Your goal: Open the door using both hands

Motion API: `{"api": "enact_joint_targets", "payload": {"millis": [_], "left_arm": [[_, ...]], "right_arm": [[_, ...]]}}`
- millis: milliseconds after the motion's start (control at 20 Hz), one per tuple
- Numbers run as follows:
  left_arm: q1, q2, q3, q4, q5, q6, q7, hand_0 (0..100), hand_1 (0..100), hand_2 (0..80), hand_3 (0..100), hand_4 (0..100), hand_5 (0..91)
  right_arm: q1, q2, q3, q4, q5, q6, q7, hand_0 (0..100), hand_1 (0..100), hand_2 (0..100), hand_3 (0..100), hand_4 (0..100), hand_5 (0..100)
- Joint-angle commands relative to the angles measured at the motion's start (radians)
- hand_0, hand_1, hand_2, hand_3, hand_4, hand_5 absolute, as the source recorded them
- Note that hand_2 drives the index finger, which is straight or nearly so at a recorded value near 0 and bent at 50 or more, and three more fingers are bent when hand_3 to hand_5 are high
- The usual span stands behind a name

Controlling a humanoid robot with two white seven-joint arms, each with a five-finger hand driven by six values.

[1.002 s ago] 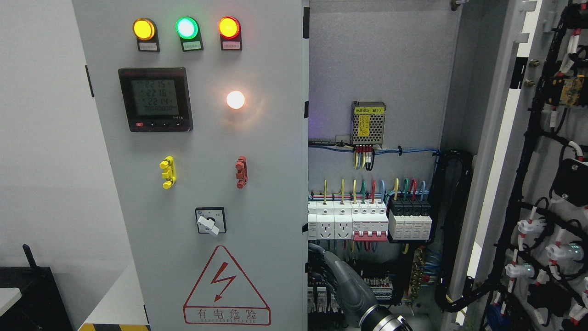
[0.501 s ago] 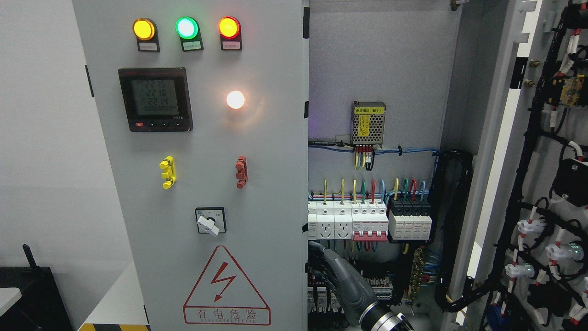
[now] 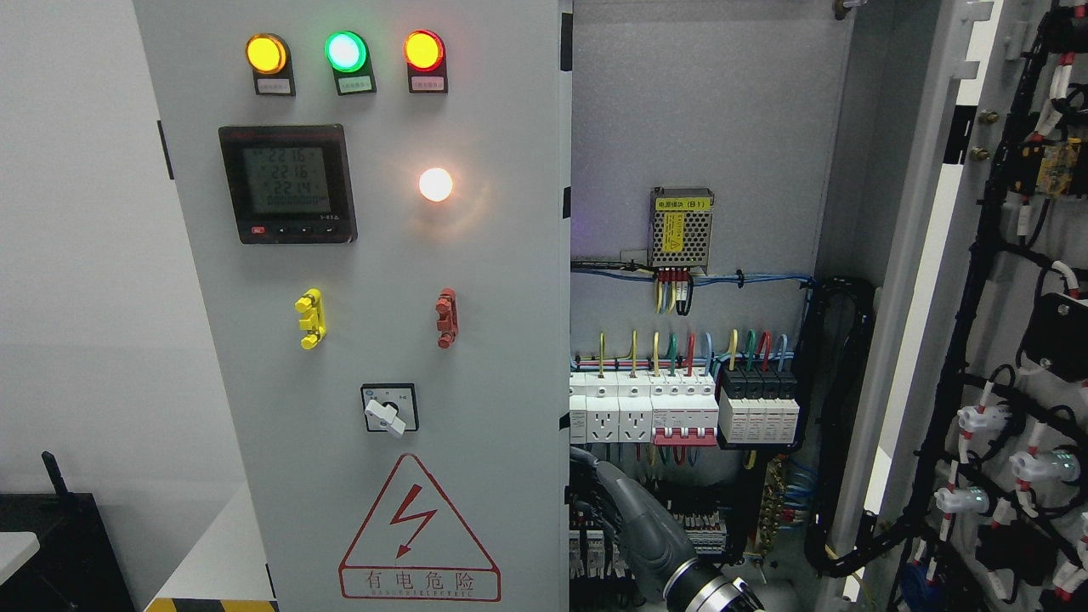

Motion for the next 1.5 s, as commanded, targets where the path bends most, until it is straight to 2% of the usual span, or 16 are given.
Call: {"api": "enact_joint_targets", "payload": {"millis": [0,200,300,551,701,952,1102,1452], "left_arm": [[0.011,0.000,0.000,0.017,0.000,0.000,0.001,0,0,0.0,0,0,0.0],[0.011,0.000,0.000,0.017,0.000,0.000,0.001,0,0,0.0,0,0,0.0],[0.011,0.000,0.000,0.017,0.000,0.000,0.001,0,0,0.0,0,0,0.0],[0.011,0.000,0.000,0.017,0.000,0.000,0.001,0,0,0.0,0,0,0.0],[0.011,0.000,0.000,0.017,0.000,0.000,0.001,0,0,0.0,0,0,0.0],[0.011,0.000,0.000,0.017,0.000,0.000,0.001,0,0,0.0,0,0,0.0],[0.011,0.000,0.000,0.017,0.000,0.000,0.001,0,0,0.0,0,0,0.0],[0.011,0.000,0.000,0.017,0.000,0.000,0.001,0,0,0.0,0,0,0.0]], "right_arm": [[-0.006,0.032,0.003,0.004,-0.006,0.001,0.009,38,0,0,0,0,0],[-0.014,0.032,0.003,0.015,-0.006,0.001,0.017,38,0,0,0,0,0],[-0.012,0.034,0.004,0.015,-0.006,0.003,0.050,38,0,0,0,0,0],[-0.014,0.032,0.003,0.021,-0.006,0.003,0.061,38,0,0,0,0,0],[-0.024,0.034,0.000,0.034,-0.005,0.003,0.104,38,0,0,0,0,0],[-0.037,0.032,-0.005,0.054,-0.006,0.001,0.109,38,0,0,0,0,0],[-0.041,0.032,-0.005,0.061,-0.006,0.001,0.144,38,0,0,0,0,0],[-0.044,0.030,-0.005,0.071,-0.029,0.003,0.158,38,0,0,0,0,0]]}}
